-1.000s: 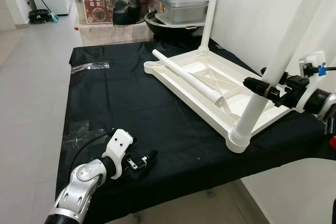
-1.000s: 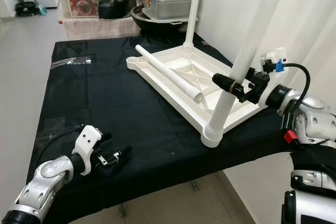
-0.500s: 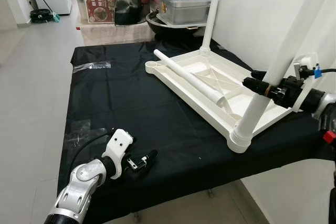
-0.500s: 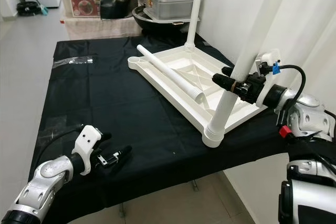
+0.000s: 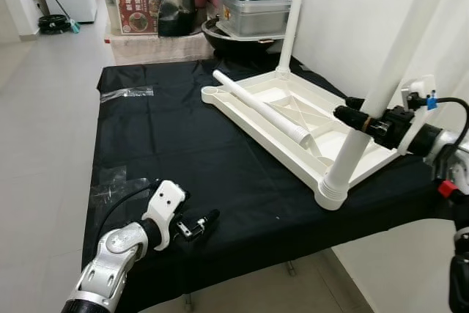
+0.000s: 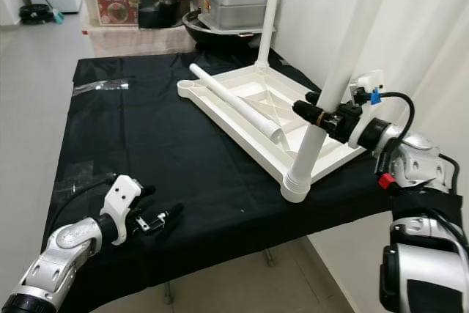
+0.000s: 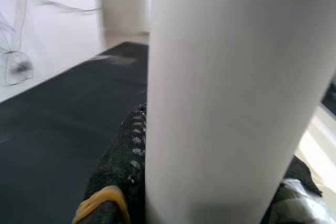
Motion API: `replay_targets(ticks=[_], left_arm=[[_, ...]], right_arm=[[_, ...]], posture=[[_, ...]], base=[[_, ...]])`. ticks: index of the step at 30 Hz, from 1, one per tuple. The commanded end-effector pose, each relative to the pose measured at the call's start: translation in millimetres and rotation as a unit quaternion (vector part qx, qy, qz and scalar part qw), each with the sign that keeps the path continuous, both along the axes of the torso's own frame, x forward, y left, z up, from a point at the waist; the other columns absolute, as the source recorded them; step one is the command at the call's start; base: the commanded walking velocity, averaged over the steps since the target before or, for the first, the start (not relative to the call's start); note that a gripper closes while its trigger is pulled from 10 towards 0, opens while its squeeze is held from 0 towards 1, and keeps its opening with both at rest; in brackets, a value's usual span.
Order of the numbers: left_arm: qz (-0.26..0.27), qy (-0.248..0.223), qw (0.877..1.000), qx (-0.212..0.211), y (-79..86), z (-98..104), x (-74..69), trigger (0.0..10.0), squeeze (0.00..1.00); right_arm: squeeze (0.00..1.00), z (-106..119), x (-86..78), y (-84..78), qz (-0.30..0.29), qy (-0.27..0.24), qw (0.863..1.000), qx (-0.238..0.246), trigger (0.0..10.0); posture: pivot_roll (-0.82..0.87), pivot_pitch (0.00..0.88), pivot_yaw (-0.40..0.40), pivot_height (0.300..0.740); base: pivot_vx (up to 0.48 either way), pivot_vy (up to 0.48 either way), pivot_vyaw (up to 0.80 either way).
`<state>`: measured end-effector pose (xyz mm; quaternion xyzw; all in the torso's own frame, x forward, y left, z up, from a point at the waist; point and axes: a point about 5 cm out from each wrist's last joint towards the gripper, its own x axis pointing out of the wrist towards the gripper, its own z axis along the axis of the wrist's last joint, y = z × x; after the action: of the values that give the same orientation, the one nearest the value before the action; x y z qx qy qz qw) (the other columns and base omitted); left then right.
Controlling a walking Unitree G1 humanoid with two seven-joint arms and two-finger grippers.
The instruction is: Building children table
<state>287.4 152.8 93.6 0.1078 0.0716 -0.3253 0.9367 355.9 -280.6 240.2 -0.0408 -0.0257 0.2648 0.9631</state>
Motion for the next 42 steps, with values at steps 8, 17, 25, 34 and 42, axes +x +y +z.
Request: replay_targets(ticks=[8,17,25,34,42], left_arm=[[0.002,0.004,1.0,0.003,0.8,-2.0,-1.4,10.0,0.0],[0.007,0.002,1.0,0.0,-0.9,-1.8,-0.9,10.0,0.0],[0.006,0.006,1.0,-0.006,-7.3,-4.9,-4.4,10.0,0.0],[0.009,0.006,1.0,-0.004,-4.1,-4.9,-3.7,10.0,0.0],[0.006,0.005,1.0,-0.003,-3.4,-3.4,-1.8,10.0,0.0]], right_arm=[[0.0,-43.5,-2.3,29.1,-0.332,0.03,0.943,0.011,0.0],[0.0,-59.6,-20.5,85.3,-0.489,0.036,0.87,0.053,0.0],[0.0,-55.6,-10.2,127.3,-0.49,0.065,0.866,0.079,0.0],[0.0,-40.3,-7.8,112.6,-0.484,0.054,0.868,0.092,10.0],[0.0,-9.5,-13.6,105.4,-0.391,-0.022,0.916,0.086,10.0]], posture=[[-0.02,0.0,-0.077,0.74],[-0.02,0.0,-0.093,0.74],[-0.02,0.0,-0.101,0.74],[-0.02,0.0,-0.102,0.74],[-0.02,0.0,-0.092,0.74]], base=[[0.0,0.0,0.0],[0.0,0.0,0.0],[0.0,0.0,0.0],[0.0,0.0,0.0],[0.0,0.0,0.0]])
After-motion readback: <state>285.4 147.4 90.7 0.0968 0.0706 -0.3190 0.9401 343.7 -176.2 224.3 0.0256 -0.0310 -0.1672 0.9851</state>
